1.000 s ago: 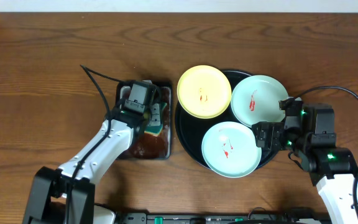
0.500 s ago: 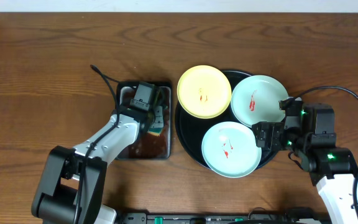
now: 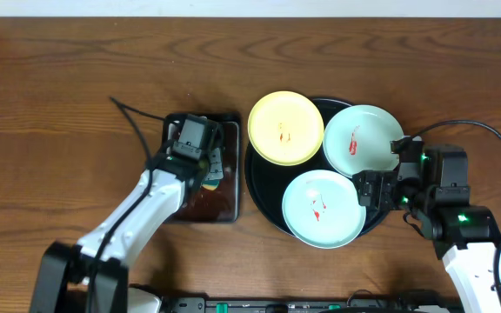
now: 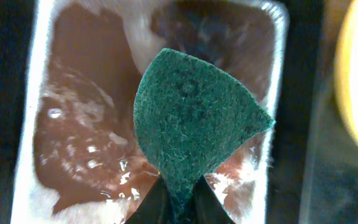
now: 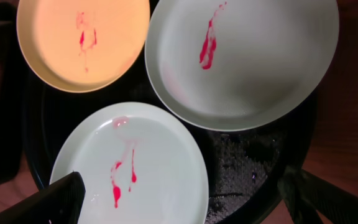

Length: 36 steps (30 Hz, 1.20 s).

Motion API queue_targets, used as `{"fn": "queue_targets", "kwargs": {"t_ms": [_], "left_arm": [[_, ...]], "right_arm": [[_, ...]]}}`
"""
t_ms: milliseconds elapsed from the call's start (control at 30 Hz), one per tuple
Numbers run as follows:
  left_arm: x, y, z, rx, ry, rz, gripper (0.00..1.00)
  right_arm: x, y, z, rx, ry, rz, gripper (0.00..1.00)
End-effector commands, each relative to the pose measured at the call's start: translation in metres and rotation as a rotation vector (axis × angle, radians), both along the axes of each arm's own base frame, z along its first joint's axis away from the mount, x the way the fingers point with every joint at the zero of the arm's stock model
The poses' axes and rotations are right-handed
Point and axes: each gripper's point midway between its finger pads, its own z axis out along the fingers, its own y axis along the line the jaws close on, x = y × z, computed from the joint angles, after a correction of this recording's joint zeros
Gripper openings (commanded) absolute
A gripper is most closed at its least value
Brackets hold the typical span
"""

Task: Clean dirty plates on tray and stack at the side
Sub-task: 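Dip the green sponge in the soapy water with the left gripper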

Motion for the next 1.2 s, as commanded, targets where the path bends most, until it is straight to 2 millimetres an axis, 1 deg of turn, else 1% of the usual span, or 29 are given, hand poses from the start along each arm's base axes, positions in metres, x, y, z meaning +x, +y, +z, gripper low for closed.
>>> {"fn": "queue_targets", "kwargs": {"t_ms": [0,267,433,500,633,700,733,767,900,933,1000,1067,1167], "left_arm": [[-0.003,0.002,0.009,-0.037,-0.012,0.062,0.07],[-0.008,0.001,-0.008,-0.036,0.049,0.068,0.07],[-0.009,-0.003,-0.009,-0.056,0.056,0.059,0.07],[-0.010,-0.004,-0.009,-0.064,0.060,0.055,0.07],[-0.010,-0.005,-0.009,-0.065,0.062,0.055,0.07],[-0.011,-0.004,-0.009,-0.063,0.066,0.055,0.06],[-0.012,-0.004,-0.010,-0.061,0.069,0.055,0.07],[-0.012,-0.004,-0.010,-0.061,0.071,0.055,0.08],[-0.013,-0.003,-0.010,-0.060,0.074,0.055,0.08],[-0.013,-0.003,-0.010,-0.060,0.075,0.055,0.07],[-0.012,-0.004,-0.010,-0.060,0.073,0.055,0.07],[-0.010,-0.004,-0.009,-0.065,0.060,0.055,0.07],[0.001,-0.002,-0.002,-0.083,0.015,0.071,0.07]], "right_arm": [[0.003,0.002,-0.004,0.002,0.030,-0.002,0.99],[0.004,0.002,-0.040,-0.011,0.170,0.004,0.99],[0.007,0.004,-0.062,-0.007,0.236,0.009,0.99],[0.008,0.008,-0.069,0.011,0.259,0.019,0.97],[0.007,0.009,-0.090,0.014,0.326,0.021,0.78],[0.005,0.009,-0.100,0.015,0.363,0.021,0.70],[0.005,0.009,-0.105,0.014,0.378,0.021,0.67],[0.004,0.010,-0.110,0.016,0.396,0.022,0.62],[0.002,0.014,-0.120,0.040,0.429,0.032,0.47],[0.003,0.015,-0.122,0.046,0.432,0.034,0.41],[0.004,0.016,-0.123,0.049,0.432,0.035,0.24],[0.004,0.016,-0.123,0.048,0.429,0.035,0.20],[0.005,0.016,-0.123,0.048,0.425,0.035,0.13]]}}
